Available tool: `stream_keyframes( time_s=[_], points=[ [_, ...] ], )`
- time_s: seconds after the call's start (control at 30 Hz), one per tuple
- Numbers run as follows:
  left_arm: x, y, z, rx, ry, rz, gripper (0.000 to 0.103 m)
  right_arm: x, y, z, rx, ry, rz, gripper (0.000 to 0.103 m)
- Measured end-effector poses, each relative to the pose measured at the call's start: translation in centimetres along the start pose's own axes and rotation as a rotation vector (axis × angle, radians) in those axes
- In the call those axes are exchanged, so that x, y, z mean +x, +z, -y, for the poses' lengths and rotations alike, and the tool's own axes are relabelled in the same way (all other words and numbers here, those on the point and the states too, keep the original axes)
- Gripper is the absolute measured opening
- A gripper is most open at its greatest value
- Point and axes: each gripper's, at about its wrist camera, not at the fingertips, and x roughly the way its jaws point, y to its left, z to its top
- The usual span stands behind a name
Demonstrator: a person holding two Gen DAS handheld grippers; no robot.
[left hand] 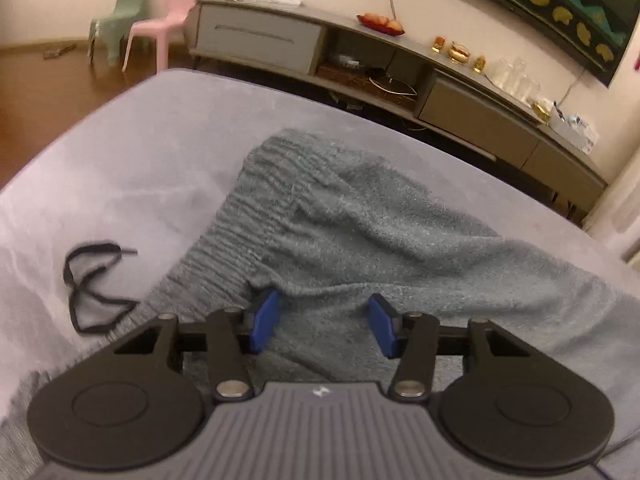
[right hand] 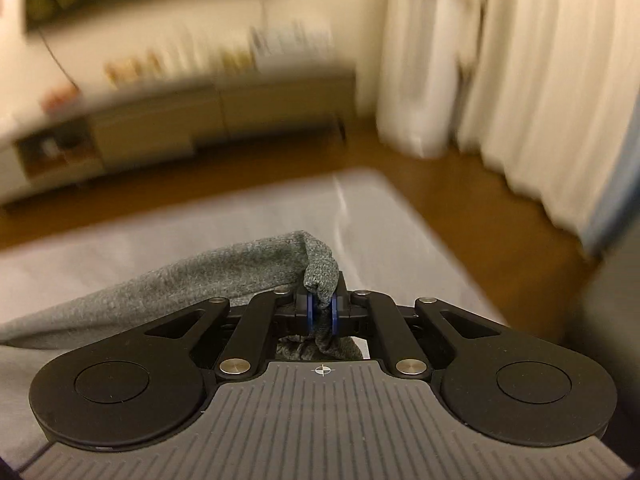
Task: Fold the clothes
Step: 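Lift the cuff with the right gripper while the left gripper grasps the waistband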
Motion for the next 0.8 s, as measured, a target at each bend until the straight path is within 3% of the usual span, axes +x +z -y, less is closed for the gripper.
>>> stream_keyframes(
  time_s=[0.07, 0.13, 0.2, 0.27, 0.37, 0.47, 0.53, 0.67, 0.7, 0.73, 0.8],
  points=[
    [-0.2, 0.0, 0.0, 0.001, 0.014, -0.007, 0.045, 2.0, -0.1, 0.2, 0.006, 0.002, -0.085, 0.005],
    [-0.3, -0.1, -0.2, 0.006, 0.017, -0.009, 0.044, 1.2, 0.1, 0.6, 0.052, 0.063, -0.047, 0.005],
    [-0.5, 0.0, -0.6, -0.015, 0.01, -0.013, 0.039, -2.9, 0.4, 1.8, 0.169, 0.259, 0.072, 0.005],
    [-0.7, 0.4, -1.3, -0.037, -0.008, -0.001, 0.04, -6.1, 0.4, 3.4, 0.251, 0.395, 0.181, 0.005],
    [-2.5, 1.4, -2.3, -0.062, -0.062, 0.081, 0.053, -2.3, 0.2, 3.4, 0.165, 0.135, -0.03, 0.005],
    [-3.4, 3.4, -3.3, -0.095, -0.053, 0.164, 0.074, -3.3, -1.4, 2.2, 0.106, 0.172, -0.02, 0.006],
    [-2.7, 4.8, -3.7, -0.112, -0.023, 0.177, 0.075, -4.0, -2.4, 1.4, 0.067, 0.195, -0.013, 0.006],
    [2.0, 6.7, -2.9, -0.102, -0.044, 0.065, 0.075, -4.7, -3.9, 1.0, 0.083, 0.199, 0.013, 0.007],
    [2.7, 6.7, -2.5, -0.098, -0.047, 0.07, 0.075, -4.5, -4.2, 1.2, 0.106, 0.209, 0.013, 0.007],
    [3.2, 6.9, -2.2, -0.092, -0.057, 0.077, 0.073, -3.9, -4.2, 1.3, 0.119, 0.215, -0.005, 0.007],
    [3.6, 6.7, -1.4, -0.043, -0.07, 0.092, 0.034, -4.6, -4.1, 1.9, 0.11, 0.215, -0.023, 0.007]
  ],
)
